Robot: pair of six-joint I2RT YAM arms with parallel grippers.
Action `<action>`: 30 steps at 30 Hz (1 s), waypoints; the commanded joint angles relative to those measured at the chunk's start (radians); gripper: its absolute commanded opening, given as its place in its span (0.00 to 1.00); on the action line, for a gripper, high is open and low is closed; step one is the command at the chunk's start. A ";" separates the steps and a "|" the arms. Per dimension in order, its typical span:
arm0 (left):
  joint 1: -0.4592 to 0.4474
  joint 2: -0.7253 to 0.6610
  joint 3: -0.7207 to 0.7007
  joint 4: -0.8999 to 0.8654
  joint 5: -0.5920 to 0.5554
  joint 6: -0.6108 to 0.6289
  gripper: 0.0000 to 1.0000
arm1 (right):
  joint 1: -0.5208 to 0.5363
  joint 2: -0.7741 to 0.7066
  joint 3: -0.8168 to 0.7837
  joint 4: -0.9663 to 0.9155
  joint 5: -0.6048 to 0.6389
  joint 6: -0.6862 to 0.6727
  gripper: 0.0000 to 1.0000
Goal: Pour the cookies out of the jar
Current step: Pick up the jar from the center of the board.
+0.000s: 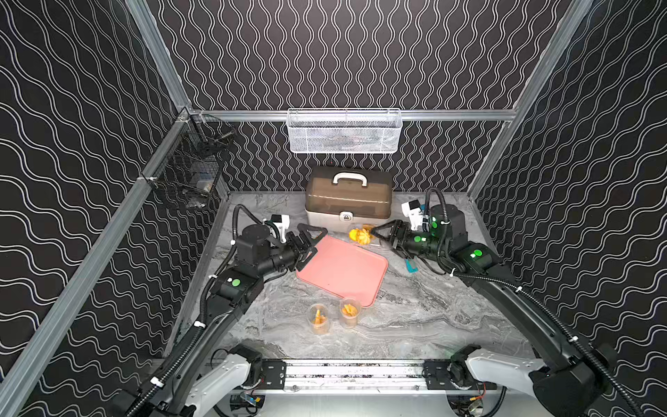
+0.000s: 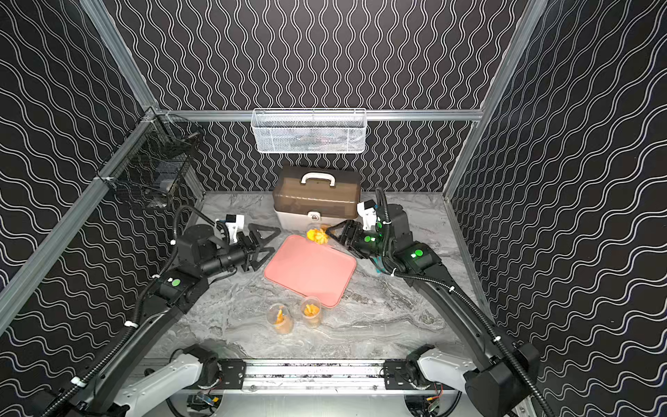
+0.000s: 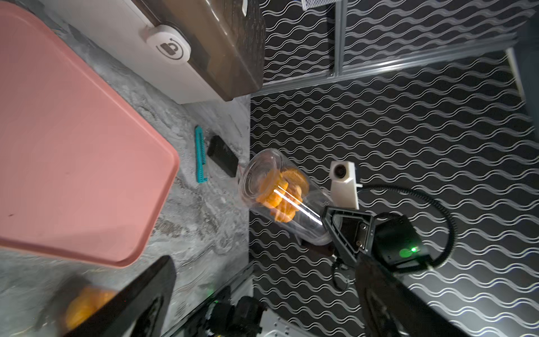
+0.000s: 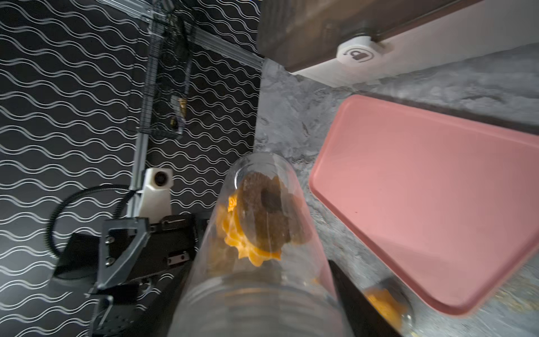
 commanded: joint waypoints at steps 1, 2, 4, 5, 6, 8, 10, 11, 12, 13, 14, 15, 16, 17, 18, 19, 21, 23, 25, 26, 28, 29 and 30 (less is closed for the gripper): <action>-0.007 -0.016 -0.039 0.259 -0.033 -0.200 0.99 | 0.007 0.013 -0.002 0.240 -0.059 0.116 0.68; -0.011 -0.017 -0.045 0.268 -0.045 -0.210 0.99 | 0.012 0.016 -0.001 0.261 -0.059 0.123 0.68; -0.018 -0.020 -0.053 0.277 -0.068 -0.223 0.99 | 0.027 0.027 -0.001 0.295 -0.051 0.134 0.68; -0.025 -0.021 -0.060 0.285 -0.083 -0.235 0.99 | 0.036 0.037 -0.001 0.298 -0.047 0.136 0.68; -0.032 -0.021 -0.071 0.309 -0.099 -0.253 0.99 | 0.048 0.048 0.005 0.298 -0.041 0.134 0.68; -0.048 -0.016 -0.091 0.358 -0.134 -0.286 0.99 | 0.075 0.067 0.019 0.301 -0.025 0.125 0.68; -0.068 -0.006 -0.097 0.384 -0.158 -0.298 0.99 | 0.107 0.081 0.027 0.308 -0.004 0.120 0.68; -0.078 0.001 -0.092 0.380 -0.167 -0.295 0.99 | 0.123 0.090 0.034 0.311 0.002 0.118 0.68; -0.088 0.006 -0.088 0.385 -0.178 -0.292 0.99 | 0.138 0.099 0.043 0.308 0.007 0.111 0.68; -0.095 0.011 -0.086 0.393 -0.185 -0.290 0.99 | 0.151 0.106 0.051 0.306 0.013 0.107 0.68; -0.102 0.017 -0.081 0.398 -0.192 -0.291 0.99 | 0.168 0.114 0.058 0.301 0.019 0.100 0.68; -0.107 0.024 -0.079 0.402 -0.196 -0.292 0.99 | 0.180 0.120 0.061 0.302 0.024 0.098 0.68; -0.110 0.028 -0.075 0.407 -0.196 -0.293 0.99 | 0.188 0.123 0.063 0.305 0.027 0.098 0.68; -0.111 0.032 -0.074 0.412 -0.199 -0.294 0.99 | 0.195 0.127 0.063 0.308 0.028 0.101 0.67; -0.114 0.035 -0.073 0.418 -0.199 -0.295 0.99 | 0.198 0.130 0.060 0.314 0.026 0.105 0.67; -0.115 0.037 -0.072 0.423 -0.198 -0.296 0.99 | 0.200 0.133 0.058 0.319 0.024 0.108 0.67; -0.116 0.041 -0.074 0.436 -0.192 -0.299 0.99 | 0.200 0.134 0.052 0.323 0.019 0.111 0.67; -0.115 0.044 -0.081 0.449 -0.187 -0.307 0.98 | 0.200 0.137 0.048 0.330 0.010 0.116 0.67; -0.115 0.041 -0.097 0.460 -0.186 -0.307 0.97 | 0.200 0.134 0.043 0.337 0.001 0.118 0.67; -0.115 0.039 -0.103 0.450 -0.188 -0.308 0.96 | 0.200 0.132 0.039 0.337 -0.001 0.116 0.67; -0.114 0.036 -0.115 0.443 -0.197 -0.303 0.96 | 0.200 0.124 0.031 0.335 -0.001 0.116 0.67; -0.115 0.040 -0.115 0.438 -0.198 -0.299 0.96 | 0.201 0.122 0.028 0.335 -0.003 0.116 0.67; -0.115 0.046 -0.114 0.433 -0.197 -0.293 0.96 | 0.201 0.118 0.025 0.333 -0.004 0.115 0.67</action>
